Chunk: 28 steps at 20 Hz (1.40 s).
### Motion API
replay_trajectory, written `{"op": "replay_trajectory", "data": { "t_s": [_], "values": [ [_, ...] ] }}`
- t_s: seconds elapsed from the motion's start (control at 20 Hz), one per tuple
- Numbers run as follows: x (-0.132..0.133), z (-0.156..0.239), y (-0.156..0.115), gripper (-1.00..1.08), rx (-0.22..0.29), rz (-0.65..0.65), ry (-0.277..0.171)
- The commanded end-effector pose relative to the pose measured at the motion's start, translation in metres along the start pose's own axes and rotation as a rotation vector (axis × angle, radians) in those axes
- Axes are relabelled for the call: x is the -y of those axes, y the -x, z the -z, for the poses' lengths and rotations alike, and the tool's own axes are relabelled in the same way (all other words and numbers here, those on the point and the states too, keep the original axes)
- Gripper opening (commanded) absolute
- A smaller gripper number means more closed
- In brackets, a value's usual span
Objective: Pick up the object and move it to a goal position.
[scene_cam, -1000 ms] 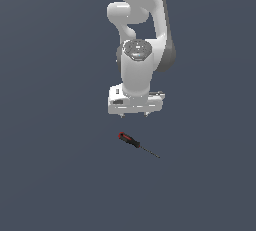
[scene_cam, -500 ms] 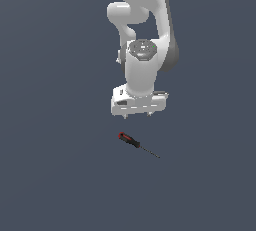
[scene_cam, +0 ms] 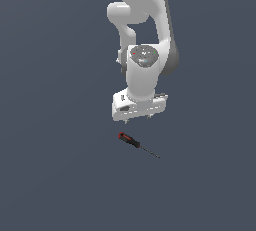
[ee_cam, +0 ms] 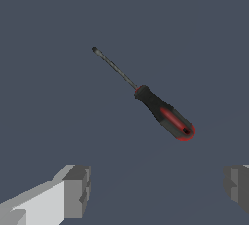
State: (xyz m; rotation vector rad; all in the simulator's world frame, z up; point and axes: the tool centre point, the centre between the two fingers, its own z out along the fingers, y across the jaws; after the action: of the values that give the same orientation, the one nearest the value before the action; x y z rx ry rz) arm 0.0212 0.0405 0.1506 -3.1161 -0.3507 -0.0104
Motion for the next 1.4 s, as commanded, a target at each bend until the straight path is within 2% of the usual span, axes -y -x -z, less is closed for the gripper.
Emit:
{"op": "replay_trajectory", "data": {
  "t_s": [0.0, 1.0, 1.35],
  "values": [
    [0.000, -0.004, -0.004, 1.00, 0.002, 0.047, 0.002],
    [-0.003, -0.061, -0.045, 1.00, 0.011, 0.608, 0.007],
    [-0.004, -0.077, -0.055, 1.00, 0.010, 0.756, 0.004]
  ]
}}
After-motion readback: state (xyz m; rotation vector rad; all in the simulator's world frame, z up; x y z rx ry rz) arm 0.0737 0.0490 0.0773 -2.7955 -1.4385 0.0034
